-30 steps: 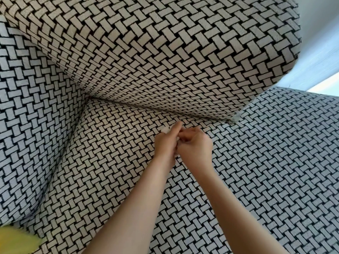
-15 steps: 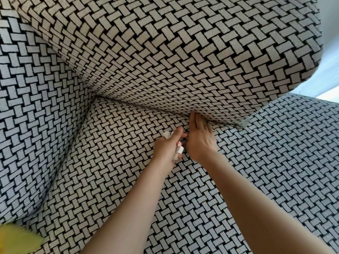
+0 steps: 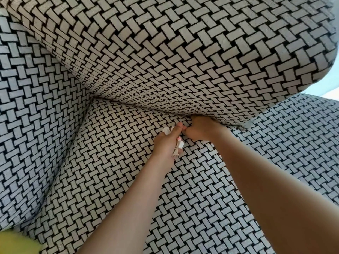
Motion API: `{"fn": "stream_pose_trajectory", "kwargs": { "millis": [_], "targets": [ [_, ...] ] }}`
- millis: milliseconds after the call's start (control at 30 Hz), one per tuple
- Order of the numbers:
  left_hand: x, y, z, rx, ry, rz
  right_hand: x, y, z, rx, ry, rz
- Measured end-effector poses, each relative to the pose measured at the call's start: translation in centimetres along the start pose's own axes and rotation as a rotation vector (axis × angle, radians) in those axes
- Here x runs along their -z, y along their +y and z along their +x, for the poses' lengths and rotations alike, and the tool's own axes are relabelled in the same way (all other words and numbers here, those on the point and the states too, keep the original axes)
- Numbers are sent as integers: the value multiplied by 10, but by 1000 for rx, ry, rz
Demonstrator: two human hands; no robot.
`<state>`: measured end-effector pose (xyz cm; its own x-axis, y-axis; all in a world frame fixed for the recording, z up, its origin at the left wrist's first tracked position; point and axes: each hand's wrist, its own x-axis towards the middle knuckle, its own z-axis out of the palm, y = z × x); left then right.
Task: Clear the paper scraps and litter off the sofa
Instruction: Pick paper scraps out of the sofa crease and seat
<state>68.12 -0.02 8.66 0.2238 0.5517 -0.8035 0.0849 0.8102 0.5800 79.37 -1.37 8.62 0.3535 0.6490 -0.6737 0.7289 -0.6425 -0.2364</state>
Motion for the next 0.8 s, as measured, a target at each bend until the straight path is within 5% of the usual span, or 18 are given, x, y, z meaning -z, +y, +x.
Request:
{"fn": "stream_pose_trajectory", "kwargs": {
  "millis": [367, 800],
  "targets": [
    [4, -2, -4, 2, -56, 81, -10, 11, -22, -3, 188, -210],
    [-32, -14, -13, 41, -95, 20, 6, 89, -54, 231, 238, 152]
  ]
}}
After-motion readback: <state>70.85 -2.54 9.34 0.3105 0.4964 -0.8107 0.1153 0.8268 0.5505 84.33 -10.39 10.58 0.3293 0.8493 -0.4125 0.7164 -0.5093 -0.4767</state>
